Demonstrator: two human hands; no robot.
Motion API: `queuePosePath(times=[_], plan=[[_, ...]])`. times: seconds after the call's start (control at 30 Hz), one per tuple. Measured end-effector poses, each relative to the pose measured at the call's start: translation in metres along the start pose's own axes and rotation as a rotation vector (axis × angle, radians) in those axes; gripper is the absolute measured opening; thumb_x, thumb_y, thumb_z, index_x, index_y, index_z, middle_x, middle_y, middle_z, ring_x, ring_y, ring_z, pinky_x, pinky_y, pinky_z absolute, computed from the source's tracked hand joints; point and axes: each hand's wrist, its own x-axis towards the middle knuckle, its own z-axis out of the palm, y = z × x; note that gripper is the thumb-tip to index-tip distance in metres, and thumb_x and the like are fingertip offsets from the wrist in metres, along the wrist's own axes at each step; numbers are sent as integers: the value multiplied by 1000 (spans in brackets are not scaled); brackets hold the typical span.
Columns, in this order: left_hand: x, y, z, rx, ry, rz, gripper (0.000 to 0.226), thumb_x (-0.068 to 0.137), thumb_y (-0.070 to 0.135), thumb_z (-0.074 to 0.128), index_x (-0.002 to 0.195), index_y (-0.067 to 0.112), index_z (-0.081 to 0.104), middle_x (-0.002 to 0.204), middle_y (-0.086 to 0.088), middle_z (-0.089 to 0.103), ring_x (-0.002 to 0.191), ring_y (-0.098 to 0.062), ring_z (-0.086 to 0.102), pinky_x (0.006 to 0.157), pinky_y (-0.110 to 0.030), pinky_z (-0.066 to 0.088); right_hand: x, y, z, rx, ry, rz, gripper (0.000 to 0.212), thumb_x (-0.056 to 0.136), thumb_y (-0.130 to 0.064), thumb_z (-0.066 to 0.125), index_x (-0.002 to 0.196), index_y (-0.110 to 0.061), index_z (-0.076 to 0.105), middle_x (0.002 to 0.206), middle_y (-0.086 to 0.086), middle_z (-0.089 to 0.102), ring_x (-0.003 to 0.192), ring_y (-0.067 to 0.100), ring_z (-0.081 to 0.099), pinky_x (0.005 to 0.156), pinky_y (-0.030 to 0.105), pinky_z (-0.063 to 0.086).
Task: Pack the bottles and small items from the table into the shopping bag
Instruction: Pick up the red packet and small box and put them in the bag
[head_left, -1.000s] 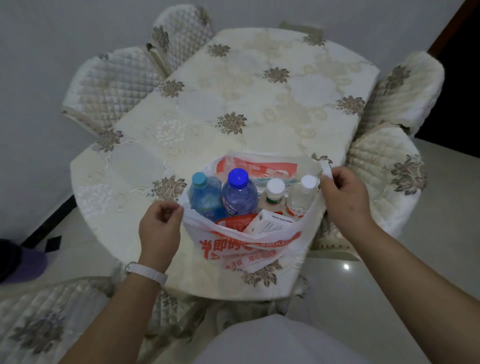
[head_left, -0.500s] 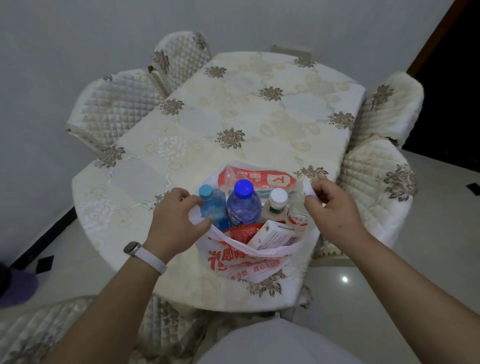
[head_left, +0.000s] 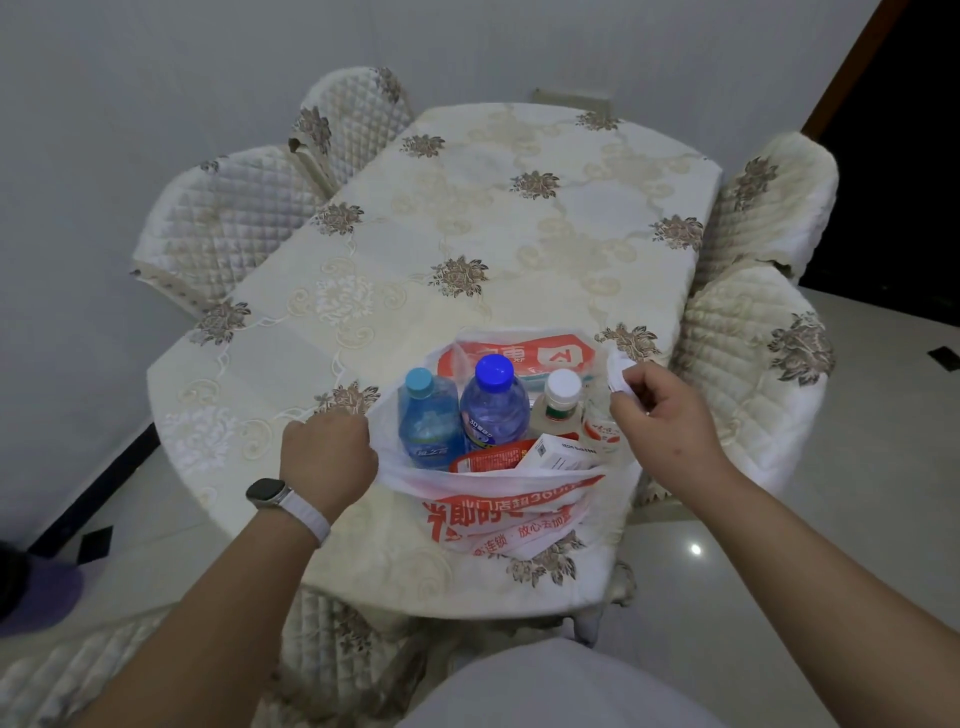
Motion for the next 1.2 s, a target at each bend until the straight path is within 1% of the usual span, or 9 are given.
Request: queuePosePath(times=[0.23,0.33,0.43,0.53,0.7,0.8,0.9,1.03,1.2], plan=[[-10,-1,-9,-987,339,-59,8,90,11,66,86,16,62,93,0,63,88,-19,59,79,-32,46,-1,-2,-1,12,8,20,15,87,-8,59,74,-13,53,64,-4,42,58,8,37,57,28,34],[-12,8,-19,-1469,213,-120,11,96,10,58,90,19,58,101,-8,69,93,-21,64,82,-32,51,2,-7,-2,4,9,15,9,87,-9,59,79,-13,57,67,-2,47,59,7,40,56,23,36],[-10,14,-23,-1589,100,-122,12,96,8,54,87,18,52,83,-17,63,81,-24,59,79,-35,48,6,-9,-2,-5,2,-1,7,87,-12,60,80,-14,59,70,-1,51,63,11,43,61,28,38],[-10,20,-36,-1635,78,-101,16,98,2,51,92,15,47,61,-4,57,64,-17,53,65,-21,45,7,-10,0,1,-6,-9,13,87,-13,61,78,-22,58,70,-7,52,65,10,46,64,29,41],[-2,18,-60,-1522,40,-47,19,87,6,70,92,16,54,55,3,48,50,-10,41,52,-23,38,7,-14,3,-29,-16,-15,17,87,-11,62,77,-25,57,70,-9,52,64,6,46,63,27,40],[3,12,-54,-972,6,-1,27,81,34,77,91,24,54,65,7,52,57,-10,48,56,-29,38,6,-17,4,-41,-17,-21,20,85,-11,61,72,-24,53,65,-10,47,61,6,41,62,28,38],[1,5,-36,-284,-58,68,41,80,59,66,107,30,56,101,4,59,90,-18,61,72,-31,42,3,-19,6,-45,-24,-16,19,85,-11,61,71,-21,53,63,-10,45,60,7,40,61,29,37],[6,-5,-9,10,-73,47,33,87,47,59,114,29,63,121,1,57,113,-21,57,91,-36,41,-1,-20,9,-97,-49,-32,14,85,-12,60,74,-18,54,66,-5,47,62,11,41,61,31,36],[8,-10,5,-8,30,48,19,92,23,50,100,20,67,108,-3,62,102,-26,62,85,-37,42,-9,-19,16,-178,-55,-3,15,87,-14,59,75,-20,55,66,-3,50,60,11,42,60,31,38]])
